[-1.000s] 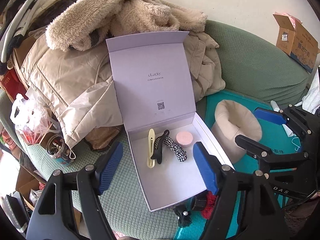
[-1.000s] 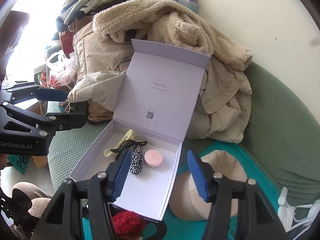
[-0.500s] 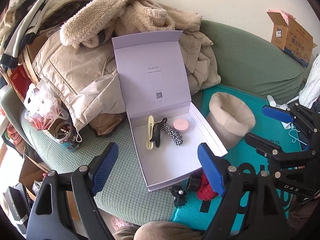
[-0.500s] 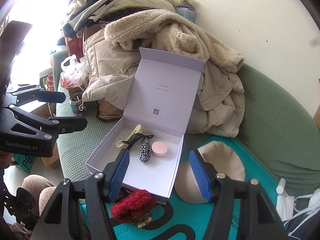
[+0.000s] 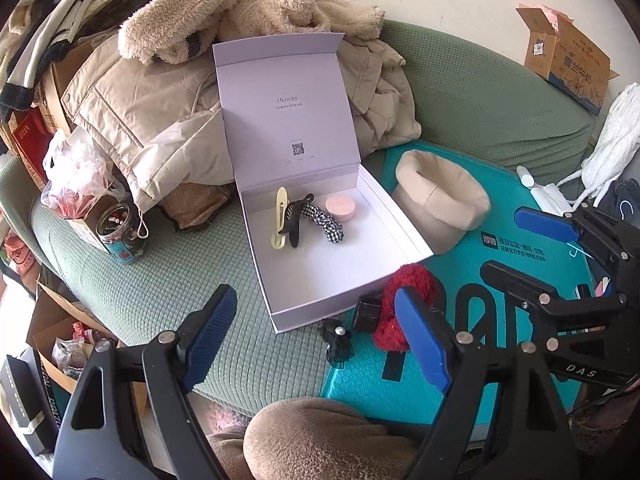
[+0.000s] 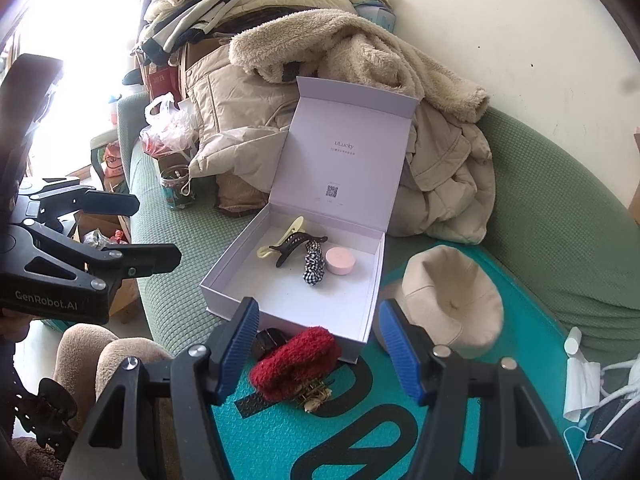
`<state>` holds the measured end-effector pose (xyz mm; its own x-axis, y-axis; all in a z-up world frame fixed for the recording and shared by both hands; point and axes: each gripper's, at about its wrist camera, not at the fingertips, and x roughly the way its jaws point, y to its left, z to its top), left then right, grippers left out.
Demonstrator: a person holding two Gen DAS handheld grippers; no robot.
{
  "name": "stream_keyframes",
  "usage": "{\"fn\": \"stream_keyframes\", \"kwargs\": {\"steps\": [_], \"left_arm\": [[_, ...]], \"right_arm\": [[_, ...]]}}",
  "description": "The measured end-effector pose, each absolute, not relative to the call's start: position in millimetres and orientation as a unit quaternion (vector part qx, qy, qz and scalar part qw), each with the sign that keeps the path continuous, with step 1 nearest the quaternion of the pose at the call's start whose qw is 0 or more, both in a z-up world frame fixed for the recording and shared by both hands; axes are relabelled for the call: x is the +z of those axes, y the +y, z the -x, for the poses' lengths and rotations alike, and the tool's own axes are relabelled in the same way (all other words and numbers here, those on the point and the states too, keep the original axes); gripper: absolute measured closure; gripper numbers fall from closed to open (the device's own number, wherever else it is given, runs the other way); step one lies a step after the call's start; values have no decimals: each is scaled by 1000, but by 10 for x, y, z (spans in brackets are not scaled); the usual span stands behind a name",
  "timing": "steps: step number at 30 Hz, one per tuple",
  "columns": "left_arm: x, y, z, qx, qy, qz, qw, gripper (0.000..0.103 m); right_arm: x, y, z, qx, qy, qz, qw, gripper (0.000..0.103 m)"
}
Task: Organize objects
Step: 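Withdraw both tools from the box back toward the accessory pile, then approach the black bow clip with the left tool while the right tool approaches the gold claw clip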
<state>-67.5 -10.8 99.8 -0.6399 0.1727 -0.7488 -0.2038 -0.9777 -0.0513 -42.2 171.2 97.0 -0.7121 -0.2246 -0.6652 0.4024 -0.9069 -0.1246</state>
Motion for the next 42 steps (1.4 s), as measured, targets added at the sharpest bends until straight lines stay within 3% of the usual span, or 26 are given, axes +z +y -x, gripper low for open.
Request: {"fn": "stream_keyframes", "kwargs": {"steps": [14,42], "left_arm": [[507,-15,429,884,12,448,132,23],[-483,-56,858,844,-8,524,111,23]], "right_arm": [[467,1839,265,-904,103,-381,166,40],[-490,2006,534,-872,69,-463,144,40]]}}
